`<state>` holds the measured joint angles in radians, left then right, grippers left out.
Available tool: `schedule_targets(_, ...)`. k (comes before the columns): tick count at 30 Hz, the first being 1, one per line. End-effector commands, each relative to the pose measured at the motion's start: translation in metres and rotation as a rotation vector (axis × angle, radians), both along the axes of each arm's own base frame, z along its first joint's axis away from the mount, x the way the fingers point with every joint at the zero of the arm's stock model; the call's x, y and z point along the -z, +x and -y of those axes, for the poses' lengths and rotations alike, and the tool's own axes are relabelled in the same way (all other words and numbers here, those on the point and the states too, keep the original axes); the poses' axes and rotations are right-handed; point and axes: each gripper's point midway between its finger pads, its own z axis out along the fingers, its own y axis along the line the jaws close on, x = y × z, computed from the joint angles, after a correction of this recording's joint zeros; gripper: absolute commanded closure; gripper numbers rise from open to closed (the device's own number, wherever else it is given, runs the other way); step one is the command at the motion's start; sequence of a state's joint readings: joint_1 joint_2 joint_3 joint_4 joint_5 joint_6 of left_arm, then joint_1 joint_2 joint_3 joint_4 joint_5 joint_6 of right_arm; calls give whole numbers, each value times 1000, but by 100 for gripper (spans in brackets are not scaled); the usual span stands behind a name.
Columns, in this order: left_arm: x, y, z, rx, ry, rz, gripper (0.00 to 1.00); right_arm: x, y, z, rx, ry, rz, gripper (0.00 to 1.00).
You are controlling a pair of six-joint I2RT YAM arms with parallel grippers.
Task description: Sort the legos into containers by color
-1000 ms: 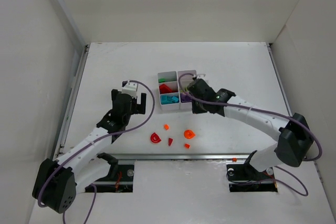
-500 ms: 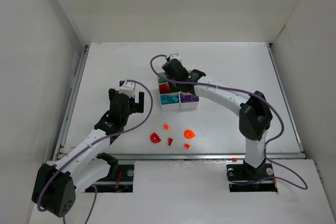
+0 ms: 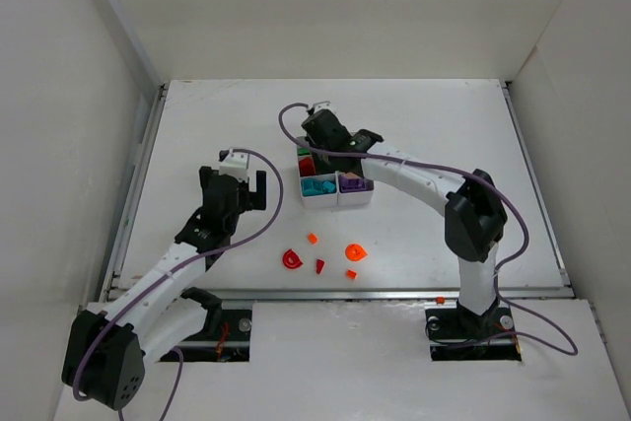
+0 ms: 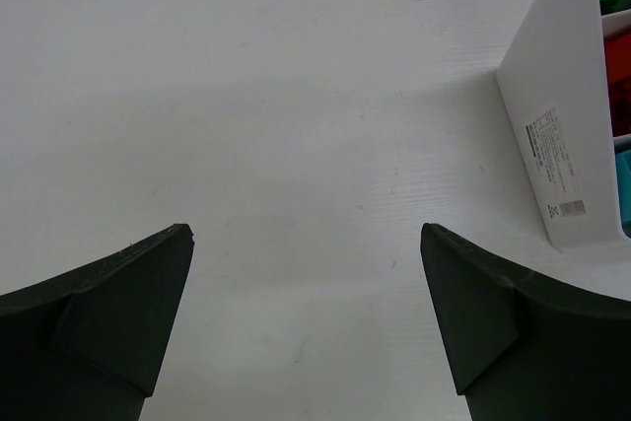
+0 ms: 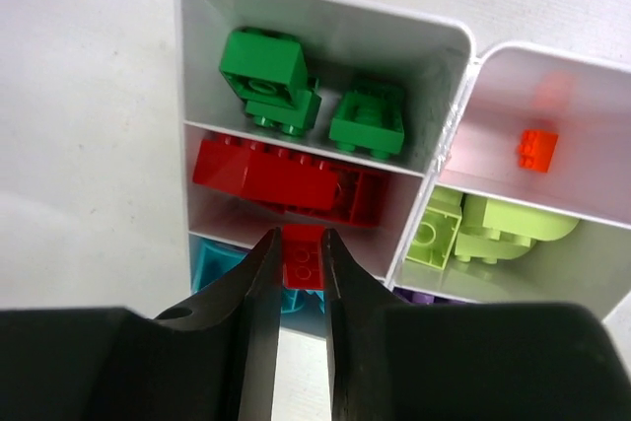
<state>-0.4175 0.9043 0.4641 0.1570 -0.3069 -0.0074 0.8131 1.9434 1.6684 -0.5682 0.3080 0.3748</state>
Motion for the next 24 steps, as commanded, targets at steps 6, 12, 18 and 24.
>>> schedule_targets(6,-8,1,-2,-6,-11,39,0,-22,21,-12,-11,43,64,49)
schedule_targets(12,-7,0,-1,4,-15,38,0,-53,18,-3,-43,44,131,23)
schedule_targets(18,-2,-3,2,54,29,14,0,-105,-11,14,-178,57,200,21)
schedule_targets(24,-7,-1,-1,54,45,32,0,-3,-104,52,-287,-27,-91,23)
